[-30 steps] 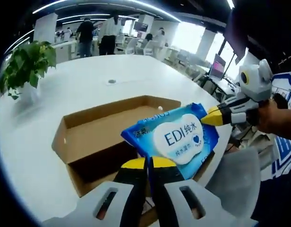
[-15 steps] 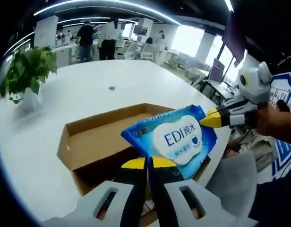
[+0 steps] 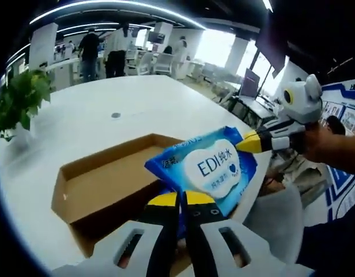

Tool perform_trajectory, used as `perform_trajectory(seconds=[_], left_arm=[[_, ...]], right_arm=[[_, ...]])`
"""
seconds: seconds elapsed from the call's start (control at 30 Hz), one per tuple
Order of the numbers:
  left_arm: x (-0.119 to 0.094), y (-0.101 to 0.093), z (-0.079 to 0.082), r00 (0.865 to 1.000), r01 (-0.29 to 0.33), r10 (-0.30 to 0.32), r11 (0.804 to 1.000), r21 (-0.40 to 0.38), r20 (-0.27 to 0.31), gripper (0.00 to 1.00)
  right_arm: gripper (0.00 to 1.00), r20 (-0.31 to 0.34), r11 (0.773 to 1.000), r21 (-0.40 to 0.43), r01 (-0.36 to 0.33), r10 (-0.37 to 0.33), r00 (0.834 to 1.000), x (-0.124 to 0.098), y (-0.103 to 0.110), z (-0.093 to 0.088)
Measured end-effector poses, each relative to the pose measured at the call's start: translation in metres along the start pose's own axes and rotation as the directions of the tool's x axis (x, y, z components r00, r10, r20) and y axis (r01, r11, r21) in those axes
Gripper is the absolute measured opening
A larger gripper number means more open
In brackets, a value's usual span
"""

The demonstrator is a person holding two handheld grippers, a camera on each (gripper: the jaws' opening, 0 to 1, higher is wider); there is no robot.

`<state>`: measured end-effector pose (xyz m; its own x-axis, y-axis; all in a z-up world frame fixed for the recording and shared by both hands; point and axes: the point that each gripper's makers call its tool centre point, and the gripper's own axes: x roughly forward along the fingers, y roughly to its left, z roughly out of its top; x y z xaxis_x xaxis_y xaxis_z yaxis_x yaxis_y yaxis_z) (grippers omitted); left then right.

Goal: Operate the shoe box by opening the lid, removing the specified soft item, and placing it in the target area until the item is outside and the box remains undamaged.

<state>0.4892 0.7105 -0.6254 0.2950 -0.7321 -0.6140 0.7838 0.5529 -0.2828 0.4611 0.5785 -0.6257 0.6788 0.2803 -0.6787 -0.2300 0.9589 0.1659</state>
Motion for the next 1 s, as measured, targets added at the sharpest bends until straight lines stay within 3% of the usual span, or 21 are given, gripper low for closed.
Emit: perform_trajectory(seconds=[0.63,1.0], left_arm=[[0.063,-0.063,0.014,0.994,0.099,-0.096,0.994,0.046,-0.055,0.0],[0.1,-0.087,0.016,0.989,0.128,-0.123,0.99,0.054,-0.084,0.0]], right_arm=[[0.0,-0.01,0.994,0.064,0.084,-0.083,0.996,-0.035,-0.077,-0.022],[0.0,-0.03,0.99,0.087,0.111,-0.109,0.994,-0.045,-0.117,-0.038]])
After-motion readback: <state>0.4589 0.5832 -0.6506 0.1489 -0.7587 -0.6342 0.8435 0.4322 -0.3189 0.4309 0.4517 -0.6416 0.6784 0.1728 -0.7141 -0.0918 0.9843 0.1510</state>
